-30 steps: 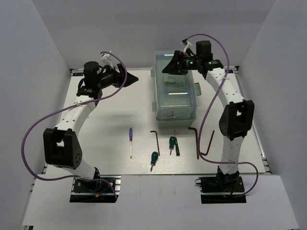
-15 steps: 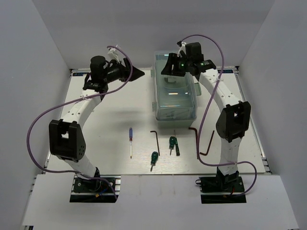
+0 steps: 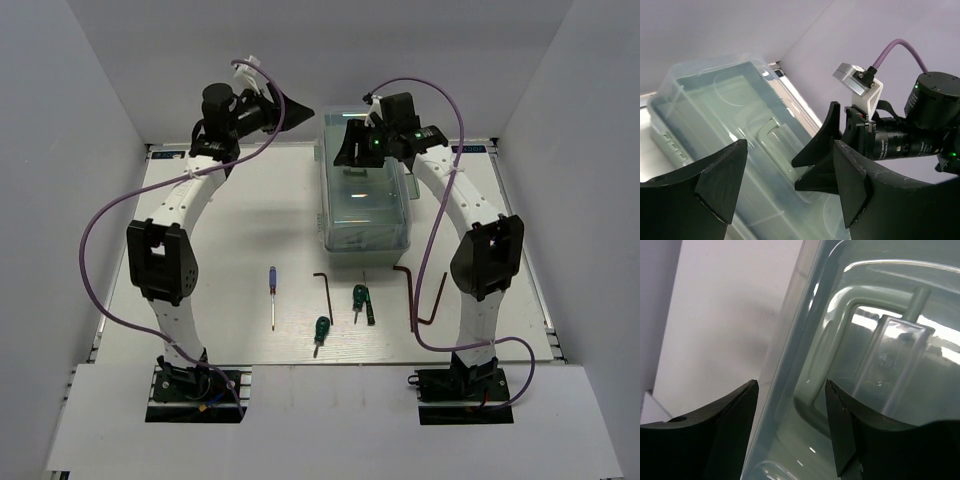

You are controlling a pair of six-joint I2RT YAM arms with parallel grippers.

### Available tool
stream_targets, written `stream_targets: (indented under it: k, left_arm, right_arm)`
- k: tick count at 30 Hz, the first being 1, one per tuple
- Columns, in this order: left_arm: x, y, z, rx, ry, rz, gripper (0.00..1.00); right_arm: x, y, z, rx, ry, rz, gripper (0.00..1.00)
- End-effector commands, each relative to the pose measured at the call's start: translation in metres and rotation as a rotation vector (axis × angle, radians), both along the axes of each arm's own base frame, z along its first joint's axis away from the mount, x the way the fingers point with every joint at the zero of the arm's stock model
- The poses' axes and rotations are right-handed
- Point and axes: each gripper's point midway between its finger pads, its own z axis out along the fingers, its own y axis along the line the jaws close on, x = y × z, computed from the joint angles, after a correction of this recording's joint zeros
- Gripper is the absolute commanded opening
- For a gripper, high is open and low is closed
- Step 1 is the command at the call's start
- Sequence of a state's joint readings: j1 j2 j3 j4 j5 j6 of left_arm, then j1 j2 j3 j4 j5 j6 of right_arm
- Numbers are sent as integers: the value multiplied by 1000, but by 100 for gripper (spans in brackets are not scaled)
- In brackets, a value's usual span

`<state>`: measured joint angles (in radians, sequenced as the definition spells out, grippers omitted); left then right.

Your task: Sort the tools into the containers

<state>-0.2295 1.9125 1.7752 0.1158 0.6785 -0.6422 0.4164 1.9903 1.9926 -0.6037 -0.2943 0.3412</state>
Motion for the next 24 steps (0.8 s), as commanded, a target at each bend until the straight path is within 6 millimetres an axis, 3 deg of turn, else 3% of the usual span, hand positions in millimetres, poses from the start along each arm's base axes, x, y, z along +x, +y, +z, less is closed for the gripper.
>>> stream_targets:
  k: [1,8,18,24]
  left_arm:
    - [-8,-13,25,-48,-11,-39,79]
    - [-19,-34,2,-36,66,-124,79]
    - [-38,-56,-19,-32,171,-203,79]
    - [-41,-60,-35,16,245,-174,79]
  right_arm:
    - [-27,-1,-17,20,141,49,62]
    - [-39,28,19,247,154,205,59]
    - [-30,31,63,454,134,283,55]
    - [-25,27,68,485,138,278,54]
